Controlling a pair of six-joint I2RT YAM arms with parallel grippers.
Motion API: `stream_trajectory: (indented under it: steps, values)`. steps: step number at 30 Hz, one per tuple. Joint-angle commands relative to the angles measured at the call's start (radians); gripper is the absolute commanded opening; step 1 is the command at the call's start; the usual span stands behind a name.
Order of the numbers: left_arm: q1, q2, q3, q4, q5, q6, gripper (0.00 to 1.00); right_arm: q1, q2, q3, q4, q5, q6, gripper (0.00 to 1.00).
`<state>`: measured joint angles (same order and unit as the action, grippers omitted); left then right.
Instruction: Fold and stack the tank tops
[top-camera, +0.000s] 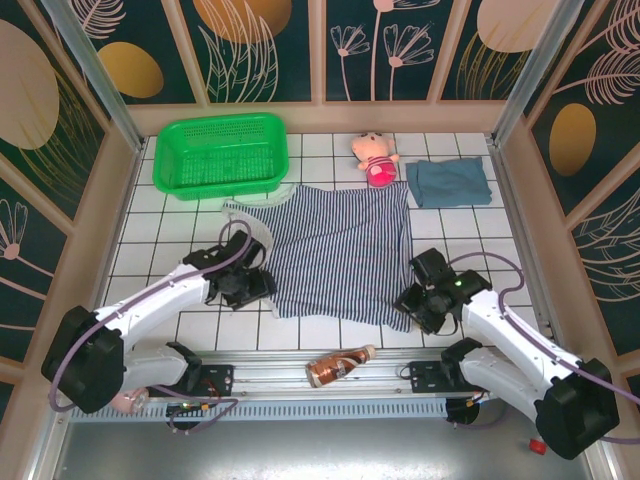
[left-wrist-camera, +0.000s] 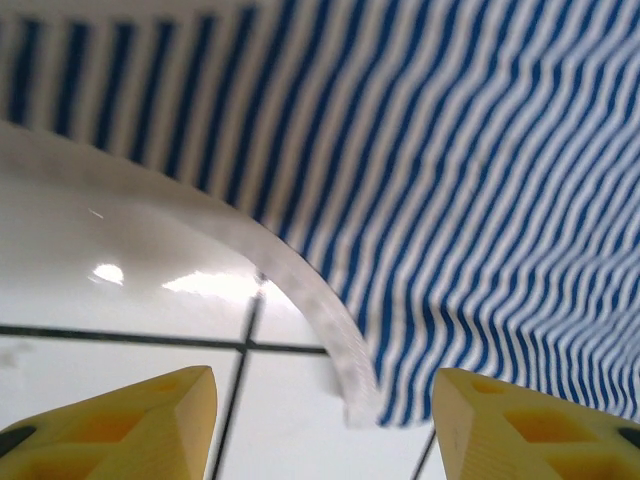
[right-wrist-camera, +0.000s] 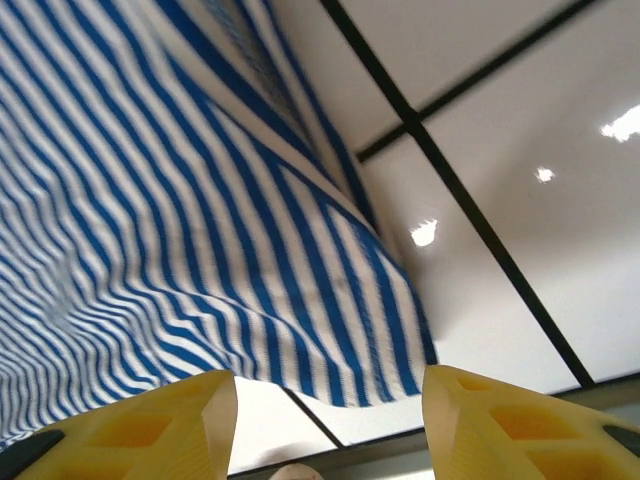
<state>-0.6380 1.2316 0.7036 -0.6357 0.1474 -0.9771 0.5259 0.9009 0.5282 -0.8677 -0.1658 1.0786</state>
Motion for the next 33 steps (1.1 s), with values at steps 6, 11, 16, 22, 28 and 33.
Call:
stream_trajectory:
  steps: [6,11,16,22,28,33]
  values:
    - [-0.15,0.025,-0.076,0.103,0.061,-0.176,0.58,0.032,0.005,-0.082,0.033,-0.059,0.148,0.48]
    - [-0.174,0.069,-0.083,0.167,0.051,-0.184,0.55,0.036,0.039,-0.102,0.114,-0.048,0.167,0.45]
    - [-0.18,0.121,-0.095,0.242,0.071,-0.189,0.48,0.033,0.06,-0.132,0.157,-0.035,0.202,0.39]
    - [-0.182,0.121,-0.102,0.224,0.071,-0.169,0.25,0.026,0.076,-0.136,0.156,-0.012,0.206,0.22]
    - [-0.181,0.077,-0.069,0.136,0.047,-0.144,0.04,0.026,0.038,-0.107,0.081,0.024,0.193,0.03]
    - [-0.179,0.042,-0.012,0.06,0.057,-0.117,0.03,0.026,0.0,-0.03,-0.036,0.047,0.152,0.01]
